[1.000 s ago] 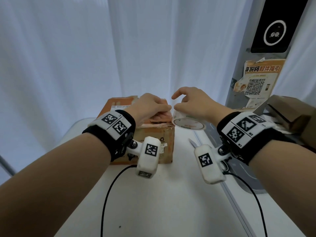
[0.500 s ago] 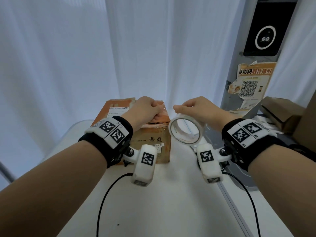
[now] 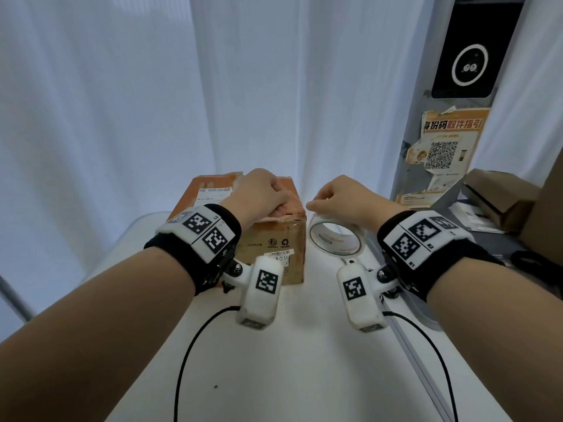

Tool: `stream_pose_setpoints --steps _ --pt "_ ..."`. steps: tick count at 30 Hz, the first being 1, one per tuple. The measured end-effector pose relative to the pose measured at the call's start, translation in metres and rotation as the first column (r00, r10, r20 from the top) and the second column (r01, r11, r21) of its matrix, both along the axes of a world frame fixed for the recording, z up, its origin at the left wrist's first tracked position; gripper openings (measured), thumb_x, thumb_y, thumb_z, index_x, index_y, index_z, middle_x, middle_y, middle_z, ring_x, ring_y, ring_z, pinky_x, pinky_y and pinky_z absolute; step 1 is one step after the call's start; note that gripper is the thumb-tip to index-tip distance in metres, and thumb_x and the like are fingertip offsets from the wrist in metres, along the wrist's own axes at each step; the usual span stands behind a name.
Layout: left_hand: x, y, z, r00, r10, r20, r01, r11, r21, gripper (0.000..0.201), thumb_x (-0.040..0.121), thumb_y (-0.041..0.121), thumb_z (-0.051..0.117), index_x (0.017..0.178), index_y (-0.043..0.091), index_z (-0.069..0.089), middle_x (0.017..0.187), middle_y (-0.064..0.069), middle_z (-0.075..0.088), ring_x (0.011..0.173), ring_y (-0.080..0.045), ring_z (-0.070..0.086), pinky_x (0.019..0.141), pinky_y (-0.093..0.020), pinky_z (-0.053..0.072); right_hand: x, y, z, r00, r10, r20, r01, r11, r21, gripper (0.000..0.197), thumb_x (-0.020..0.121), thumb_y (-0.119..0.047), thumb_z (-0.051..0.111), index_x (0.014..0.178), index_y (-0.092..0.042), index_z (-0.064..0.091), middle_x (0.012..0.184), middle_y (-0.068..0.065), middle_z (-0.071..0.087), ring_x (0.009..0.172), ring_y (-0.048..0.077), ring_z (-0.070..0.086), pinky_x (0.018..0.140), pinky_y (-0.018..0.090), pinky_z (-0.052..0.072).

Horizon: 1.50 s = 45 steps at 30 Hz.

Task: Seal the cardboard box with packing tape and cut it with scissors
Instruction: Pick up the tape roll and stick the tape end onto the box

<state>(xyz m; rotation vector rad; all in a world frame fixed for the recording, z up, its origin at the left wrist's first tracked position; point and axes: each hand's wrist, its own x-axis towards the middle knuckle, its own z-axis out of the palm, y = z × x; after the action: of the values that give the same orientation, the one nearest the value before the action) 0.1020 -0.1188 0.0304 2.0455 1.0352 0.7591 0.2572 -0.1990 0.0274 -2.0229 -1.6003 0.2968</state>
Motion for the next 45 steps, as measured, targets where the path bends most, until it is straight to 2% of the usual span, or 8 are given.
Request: stream_pose_setpoints --steps 3,9,19,23,26,31,40,45 --pt "-0.007 -0.001 0.004 0.997 0.016 0.070 -0.019 0.999 0.043 0.025 0.093 0.021 0.058 0.074 0.005 0.060 0.064 -0.007 0.066 0.048 -0.005 0.062 0.054 -0.013 0.052 0.004 0.001 -0.002 0.996 -0.033 0.086 0.033 0.999 -0.001 0.043 0.084 -0.048 0.058 0.092 -0.008 0.071 0.101 0.008 0.069 0.097 0.021 0.062 0.083 0.035 0.049" --pt "-0.018 0.003 -0.004 0.983 0.032 0.182 -0.014 0.995 -0.095 0.015 0.086 0.013 0.068 0.083 -0.001 0.065 0.071 -0.008 0.067 0.056 -0.010 0.062 0.062 -0.017 0.056 0.003 0.003 0.005 0.994 -0.052 0.092 0.040 0.990 0.133 0.034 0.081 -0.048 0.062 0.080 -0.014 0.066 0.075 -0.013 0.053 0.081 0.016 0.055 0.075 0.035 0.048" --pt "-0.029 0.014 0.002 0.955 0.097 0.282 0.009 0.936 -0.351 0.014 0.081 0.014 0.073 0.081 0.001 0.067 0.068 -0.006 0.066 0.047 -0.007 0.059 0.046 -0.014 0.051 -0.008 0.012 0.021 0.964 -0.048 0.263 0.011 0.990 0.140 0.027 0.081 -0.052 0.060 0.074 -0.026 0.058 0.087 -0.010 0.053 0.084 0.014 0.053 0.066 0.030 0.040" --pt "-0.031 0.020 0.004 0.968 0.110 0.226 -0.039 0.954 -0.297 0.017 0.087 0.019 0.068 0.074 0.012 0.059 0.078 -0.006 0.064 0.057 -0.012 0.056 0.045 -0.017 0.047 -0.003 0.017 0.016 0.997 -0.023 0.070 0.015 0.993 0.118 0.034 0.084 -0.038 0.059 0.075 -0.006 0.063 0.080 0.006 0.061 0.075 0.017 0.054 0.068 0.031 0.044" --pt "-0.029 0.024 0.002 0.978 0.124 0.168 -0.081 0.967 -0.241 0.023 0.089 0.024 0.064 0.070 0.016 0.054 0.081 -0.003 0.061 0.063 -0.012 0.052 0.045 -0.015 0.043 0.000 0.014 0.012 0.986 0.012 -0.166 0.000 0.998 0.069 0.042 0.082 -0.033 0.063 0.055 -0.008 0.044 0.052 0.006 0.036 0.048 0.015 0.034 0.052 0.025 0.030" --pt "-0.026 0.027 -0.007 0.973 0.130 0.190 -0.094 0.977 -0.189 0.018 0.094 0.018 0.058 0.079 0.009 0.054 0.068 -0.005 0.062 0.056 -0.013 0.055 0.049 -0.016 0.048 0.012 0.012 0.013 0.953 0.012 -0.303 0.004 0.999 0.051 0.043 0.080 -0.049 0.065 0.072 -0.007 0.061 0.068 0.011 0.047 0.059 0.020 0.043 0.055 0.024 0.037" --pt "-0.009 0.020 -0.018 0.981 0.161 0.110 -0.162 0.987 0.003 0.027 0.094 0.024 0.056 0.071 0.009 0.057 0.069 -0.005 0.069 0.061 -0.012 0.058 0.070 -0.027 0.048 0.024 0.031 0.022 0.997 0.001 0.071 -0.004 0.999 0.035 0.028 0.080 -0.036 0.069 0.082 -0.009 0.068 0.071 -0.006 0.059 0.069 0.010 0.055 0.058 0.020 0.041" --pt "-0.018 0.028 -0.018 0.973 0.228 0.024 -0.229 0.974 0.000 0.025 0.091 0.018 0.057 0.067 0.011 0.057 0.066 0.003 0.064 0.057 -0.012 0.048 0.059 -0.021 0.040 0.018 0.044 0.013 0.941 -0.033 0.336 0.044 0.999 -0.023 0.027 0.080 -0.046 0.065 0.083 -0.019 0.066 0.079 -0.006 0.061 0.077 0.015 0.058 0.063 0.027 0.039"
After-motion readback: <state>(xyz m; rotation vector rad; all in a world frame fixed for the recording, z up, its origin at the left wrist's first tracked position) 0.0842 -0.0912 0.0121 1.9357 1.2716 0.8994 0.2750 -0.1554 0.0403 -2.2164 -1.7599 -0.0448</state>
